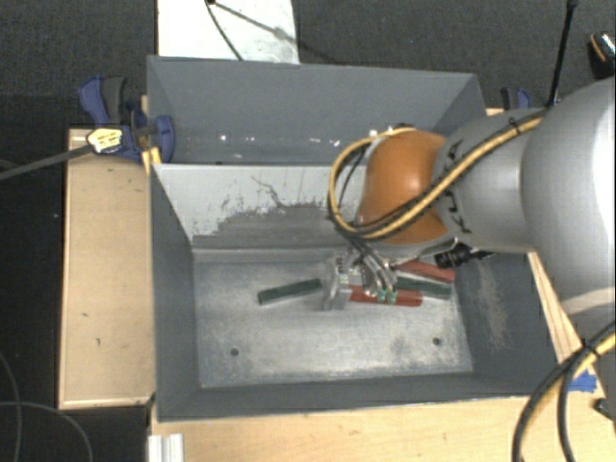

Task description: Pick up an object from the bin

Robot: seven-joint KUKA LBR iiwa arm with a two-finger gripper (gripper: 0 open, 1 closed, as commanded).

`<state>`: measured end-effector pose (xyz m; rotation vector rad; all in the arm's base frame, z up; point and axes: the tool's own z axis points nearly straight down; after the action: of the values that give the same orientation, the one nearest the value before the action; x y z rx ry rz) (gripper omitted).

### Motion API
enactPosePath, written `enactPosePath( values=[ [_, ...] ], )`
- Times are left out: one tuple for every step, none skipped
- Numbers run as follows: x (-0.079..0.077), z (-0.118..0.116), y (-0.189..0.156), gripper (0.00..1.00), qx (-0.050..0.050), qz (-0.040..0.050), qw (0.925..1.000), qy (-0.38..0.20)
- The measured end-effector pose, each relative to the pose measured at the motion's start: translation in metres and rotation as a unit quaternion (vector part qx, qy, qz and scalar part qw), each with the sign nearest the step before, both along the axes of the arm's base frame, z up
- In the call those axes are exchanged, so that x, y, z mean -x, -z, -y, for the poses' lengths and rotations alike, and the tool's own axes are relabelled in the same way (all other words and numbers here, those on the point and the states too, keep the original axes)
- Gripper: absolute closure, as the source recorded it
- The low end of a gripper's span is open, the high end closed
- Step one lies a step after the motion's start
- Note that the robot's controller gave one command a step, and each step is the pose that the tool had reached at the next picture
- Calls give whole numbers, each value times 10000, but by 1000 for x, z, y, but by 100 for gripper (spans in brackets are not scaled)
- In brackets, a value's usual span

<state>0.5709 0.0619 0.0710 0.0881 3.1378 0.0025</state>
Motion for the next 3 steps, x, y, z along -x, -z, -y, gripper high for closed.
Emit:
enactPosePath(
  values=[
    [0,0,0,0,1,-3,10000,9],
    [0,0,0,100,0,-1,10000,21],
    [0,0,0,0,1,-3,10000,27]
  ],
)
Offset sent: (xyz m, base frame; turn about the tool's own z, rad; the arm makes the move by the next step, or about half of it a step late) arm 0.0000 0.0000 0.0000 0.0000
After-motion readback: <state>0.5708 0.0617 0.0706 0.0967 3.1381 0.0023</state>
